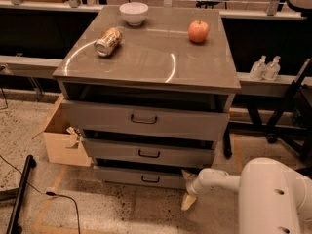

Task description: Open bottom drawer

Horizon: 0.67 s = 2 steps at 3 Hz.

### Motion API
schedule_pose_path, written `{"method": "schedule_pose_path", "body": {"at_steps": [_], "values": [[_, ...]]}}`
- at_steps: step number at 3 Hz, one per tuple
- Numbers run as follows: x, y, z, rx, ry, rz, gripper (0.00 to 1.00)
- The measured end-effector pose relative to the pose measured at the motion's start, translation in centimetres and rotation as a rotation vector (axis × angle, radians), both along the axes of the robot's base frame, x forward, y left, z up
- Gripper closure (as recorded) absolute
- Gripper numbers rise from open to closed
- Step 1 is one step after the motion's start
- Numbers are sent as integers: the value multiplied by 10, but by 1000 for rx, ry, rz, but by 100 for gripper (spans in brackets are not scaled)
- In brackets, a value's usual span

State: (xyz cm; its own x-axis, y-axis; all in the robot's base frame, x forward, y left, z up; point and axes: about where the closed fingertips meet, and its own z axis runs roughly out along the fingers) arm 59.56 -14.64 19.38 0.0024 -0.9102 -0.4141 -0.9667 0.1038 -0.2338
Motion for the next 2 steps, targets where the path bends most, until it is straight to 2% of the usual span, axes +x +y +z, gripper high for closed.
{"method": "schedule_pose_path", "body": {"at_steps": [1, 2], "values": [[10, 4, -9, 2, 6, 7, 17], [10, 4, -21, -7, 33, 15, 47]]}}
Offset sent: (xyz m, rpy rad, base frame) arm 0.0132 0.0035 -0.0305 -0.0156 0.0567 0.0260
